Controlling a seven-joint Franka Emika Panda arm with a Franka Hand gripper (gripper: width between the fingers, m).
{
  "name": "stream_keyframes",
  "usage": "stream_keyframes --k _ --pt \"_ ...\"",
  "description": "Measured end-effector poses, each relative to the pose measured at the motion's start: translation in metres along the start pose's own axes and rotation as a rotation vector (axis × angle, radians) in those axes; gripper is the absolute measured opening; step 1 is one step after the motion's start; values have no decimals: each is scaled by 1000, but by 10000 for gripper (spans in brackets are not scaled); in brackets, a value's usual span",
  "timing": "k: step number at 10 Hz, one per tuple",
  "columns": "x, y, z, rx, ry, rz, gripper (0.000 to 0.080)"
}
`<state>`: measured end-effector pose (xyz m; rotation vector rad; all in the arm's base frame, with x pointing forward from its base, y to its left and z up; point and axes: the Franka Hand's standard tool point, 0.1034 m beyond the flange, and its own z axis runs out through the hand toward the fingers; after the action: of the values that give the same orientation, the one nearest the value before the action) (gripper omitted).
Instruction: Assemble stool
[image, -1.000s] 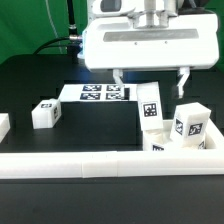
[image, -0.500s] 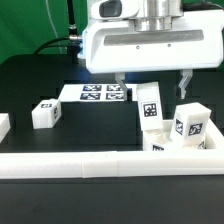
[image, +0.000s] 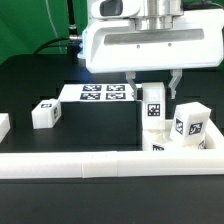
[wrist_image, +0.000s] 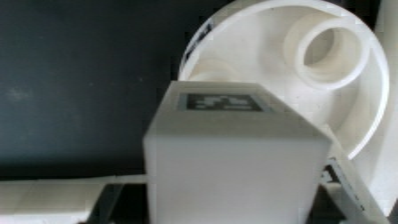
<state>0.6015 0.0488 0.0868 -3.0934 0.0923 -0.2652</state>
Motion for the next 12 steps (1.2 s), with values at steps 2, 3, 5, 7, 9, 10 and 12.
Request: stream_keyframes --k 2,3,5,7,9,10,12 --pt "0 0 0 1 0 75 338" --pt "-1 0 0 3 -3 182 338" --pt "-3 0 1 8 -5 400 338" --pt "-3 2 1 19 2 588 338" --pt "-3 2 1 25 0 696 338" --pt "-3 2 1 27 -1 735 338" --pt "-4 3 2 38 -10 888 338"
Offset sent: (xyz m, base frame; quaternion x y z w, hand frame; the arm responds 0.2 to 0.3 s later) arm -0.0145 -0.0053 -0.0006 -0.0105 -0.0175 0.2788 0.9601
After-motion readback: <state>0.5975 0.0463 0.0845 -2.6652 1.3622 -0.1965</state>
